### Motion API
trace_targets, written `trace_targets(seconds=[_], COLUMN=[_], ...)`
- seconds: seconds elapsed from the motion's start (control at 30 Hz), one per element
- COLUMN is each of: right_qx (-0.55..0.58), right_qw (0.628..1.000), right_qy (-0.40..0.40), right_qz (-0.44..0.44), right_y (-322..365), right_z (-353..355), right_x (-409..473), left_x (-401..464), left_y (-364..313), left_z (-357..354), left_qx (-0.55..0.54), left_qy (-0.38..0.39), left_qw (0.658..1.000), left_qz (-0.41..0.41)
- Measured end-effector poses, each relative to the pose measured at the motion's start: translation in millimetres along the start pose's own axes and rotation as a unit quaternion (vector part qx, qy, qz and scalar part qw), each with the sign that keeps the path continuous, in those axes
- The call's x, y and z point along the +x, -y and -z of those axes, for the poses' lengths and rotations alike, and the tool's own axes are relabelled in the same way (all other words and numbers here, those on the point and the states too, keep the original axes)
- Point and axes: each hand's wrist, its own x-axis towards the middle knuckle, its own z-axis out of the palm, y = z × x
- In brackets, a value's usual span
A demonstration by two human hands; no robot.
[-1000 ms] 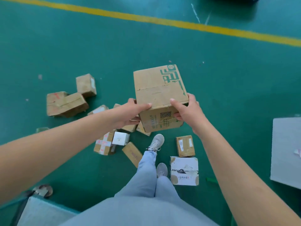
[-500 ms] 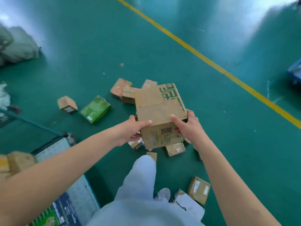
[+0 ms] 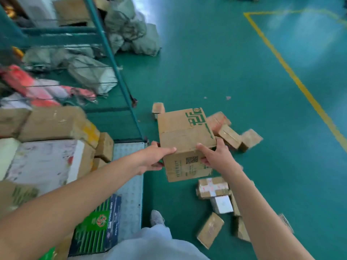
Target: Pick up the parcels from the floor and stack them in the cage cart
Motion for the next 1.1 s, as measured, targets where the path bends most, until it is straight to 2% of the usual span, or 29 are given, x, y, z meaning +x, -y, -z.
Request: trace_targets(seconds=[0.2, 0.43, 0.63, 0.77, 1.1], right_qx=[-0.047, -0.113, -0.152, -0.194, -0.246], right_qw=[0.991, 0.966, 0.940, 0.909, 0.827], right_qy=[0.098, 0.193, 0.268, 0.333, 0.477], right_qz=[0.072, 0.126, 0.148, 0.155, 0.171], right_y=[101.8, 178.5, 213.3, 236.9, 308.0], right_z=[-115.8, -212.7, -268.6, -304.5, -352.9], right_x=[46.8, 68.8, 79.4, 101.5, 172.5], left_x=[0.0, -22.1, -34.5, -25.8, 2.0], left_y=[32.4, 69.9, 88.3, 94.3, 52.8], left_z=[131.2, 213.1, 244.0, 266.1, 294.4], left_qx=[-0.093, -0.197, -0.266, -0.322, -0.414], left_qy=[-0.082, -0.165, -0.224, -0.279, -0.371], left_qw=[0.992, 0.966, 0.936, 0.902, 0.824], left_qz=[0.007, 0.016, 0.047, 0.068, 0.108])
